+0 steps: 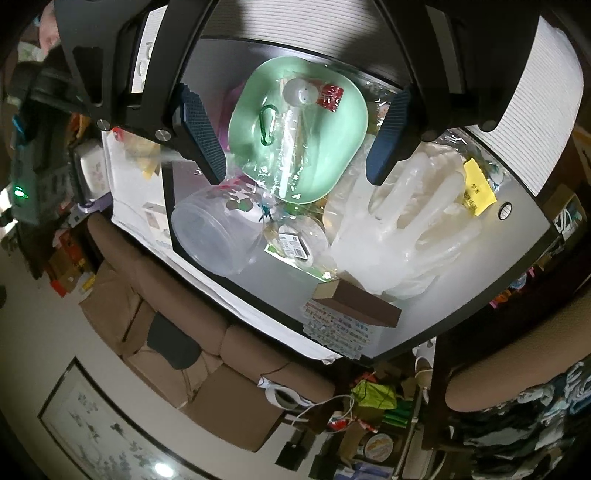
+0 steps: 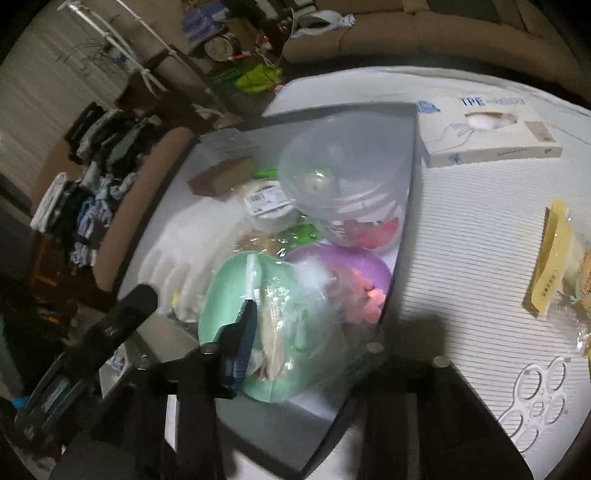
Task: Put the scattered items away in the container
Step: 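Carry the bagged spoon with the right tool into the box and release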
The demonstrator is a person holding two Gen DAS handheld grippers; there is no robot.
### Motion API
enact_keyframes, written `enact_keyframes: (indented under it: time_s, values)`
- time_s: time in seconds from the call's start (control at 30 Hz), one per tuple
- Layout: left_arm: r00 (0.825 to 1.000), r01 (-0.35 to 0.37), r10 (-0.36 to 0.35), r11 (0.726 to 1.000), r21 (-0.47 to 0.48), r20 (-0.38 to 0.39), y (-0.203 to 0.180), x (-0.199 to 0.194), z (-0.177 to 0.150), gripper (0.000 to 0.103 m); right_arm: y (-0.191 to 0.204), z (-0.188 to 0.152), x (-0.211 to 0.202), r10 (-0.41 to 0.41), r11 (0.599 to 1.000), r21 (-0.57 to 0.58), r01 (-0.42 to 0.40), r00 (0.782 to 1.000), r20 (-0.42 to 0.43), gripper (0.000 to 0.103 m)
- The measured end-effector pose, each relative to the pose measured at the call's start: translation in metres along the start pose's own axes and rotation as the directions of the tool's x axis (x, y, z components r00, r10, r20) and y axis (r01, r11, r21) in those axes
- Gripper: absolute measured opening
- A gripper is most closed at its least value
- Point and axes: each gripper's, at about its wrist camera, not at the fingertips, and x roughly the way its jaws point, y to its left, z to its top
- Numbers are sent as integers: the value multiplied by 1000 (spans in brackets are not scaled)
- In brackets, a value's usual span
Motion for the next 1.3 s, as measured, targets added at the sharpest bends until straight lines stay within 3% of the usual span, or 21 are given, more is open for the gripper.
enact_keyframes:
  time_s: [0.1,0.23,0.43,0.53,0.63,0.73,0.87,0.97,1.07,1.17,1.3]
  values:
    - [1000,8,-8,1000,8,-10,-3,2,-2,76,9,-4,-12,-46,997,-67,47,999,23,47]
    - [1000,18,-18,1000,13,-12,-7,3,-3,76,10,-9,-21,-9,996,-89,8,1000,-8,47]
    - [999,28,-27,1000,8,-26,-7,4,-3,76,6,-8,-49,-12,994,-106,18,999,51,47]
    - [1000,26,-26,1000,11,-17,-9,3,-4,76,8,-6,-41,-1,992,-128,2,1000,6,47]
    - [1000,27,-27,1000,-5,-6,-3,-1,-2,76,23,-1,-15,-52,970,-239,31,995,-82,45]
    - [1000,13,-13,1000,-23,-1,7,-4,1,76,41,4,18,-172,918,-385,91,968,-181,45]
    - [1000,2,-2,999,-38,-4,17,-4,4,76,57,5,54,-350,817,-558,148,896,-275,45]
    - [1000,-9,8,1000,-15,-10,15,-2,4,76,55,4,73,-417,787,-598,150,844,-337,43]
    - [999,-37,37,999,19,-2,9,-2,4,76,53,3,81,-427,778,-613,134,829,-361,26]
    - [999,-46,46,998,39,-8,5,0,2,76,51,1,82,-393,787,-610,95,839,-376,18]
    - [999,-43,44,998,50,-16,3,1,1,77,46,10,65,-328,823,-562,88,880,-342,14]
